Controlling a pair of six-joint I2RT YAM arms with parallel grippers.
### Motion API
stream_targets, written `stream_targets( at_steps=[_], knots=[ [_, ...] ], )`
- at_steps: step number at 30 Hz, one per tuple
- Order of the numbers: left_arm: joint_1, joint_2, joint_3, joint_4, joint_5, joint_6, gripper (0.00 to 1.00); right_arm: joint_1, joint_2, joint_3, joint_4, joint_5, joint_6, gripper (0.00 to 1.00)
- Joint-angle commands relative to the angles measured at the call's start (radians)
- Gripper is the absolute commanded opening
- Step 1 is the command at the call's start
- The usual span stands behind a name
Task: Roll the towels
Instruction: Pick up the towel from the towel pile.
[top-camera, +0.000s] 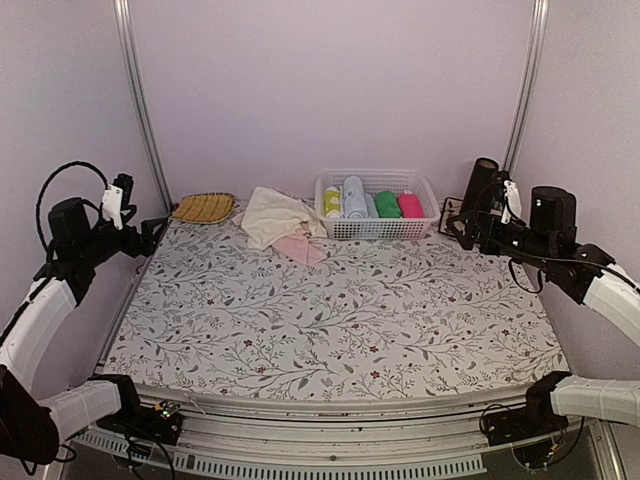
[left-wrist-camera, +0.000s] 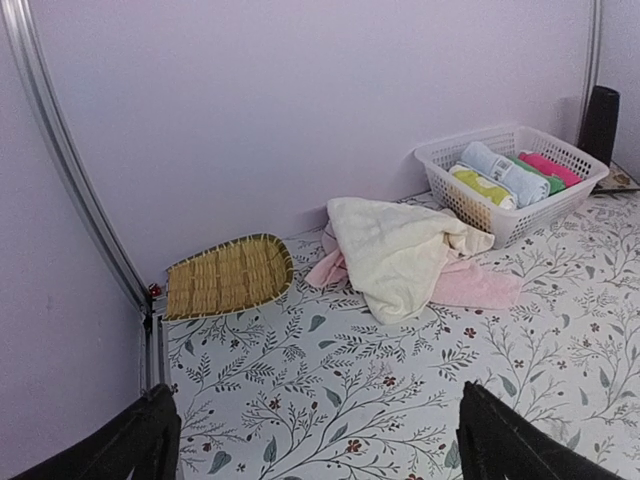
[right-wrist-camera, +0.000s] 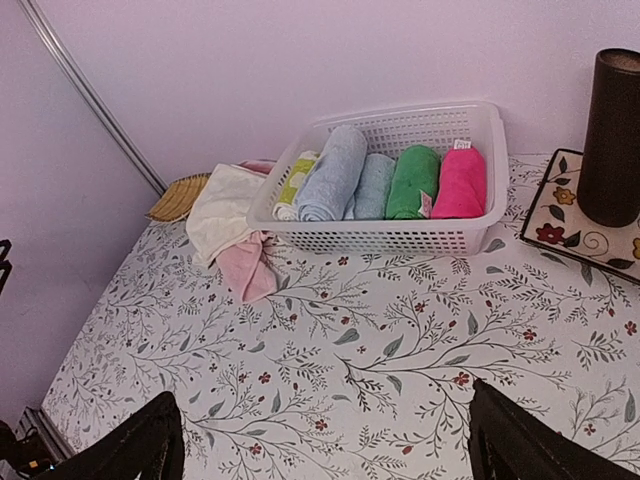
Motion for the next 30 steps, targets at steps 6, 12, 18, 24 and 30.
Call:
stream_targets(
  at_steps=[6,12,18,24,30],
  knots=[
    [-0.008,0.065,0.064,-0.048,0.076,0.044,0.97,0.008,-0.178,-0.1,0.089,0.03,0.076,0.99],
    [-0.113,0.213,0.147,-0.069,-0.024,0.094,0.97,0.008,-0.127,-0.122,0.103,0.024,0.073,0.99],
    [-0.202,0.403,0.282,-0.063,-0.194,0.105,0.97,0.01,0.049,-0.144,0.16,-0.027,0.108,0.99],
    [-0.242,0.623,0.434,-0.063,-0.239,0.023,0.97,0.012,0.151,-0.168,0.218,-0.049,0.121,0.99],
    [-0.346,0.853,0.562,-0.073,-0.391,0.011,0.92,0.015,0.165,-0.183,0.232,-0.031,0.112,0.99]
  ],
)
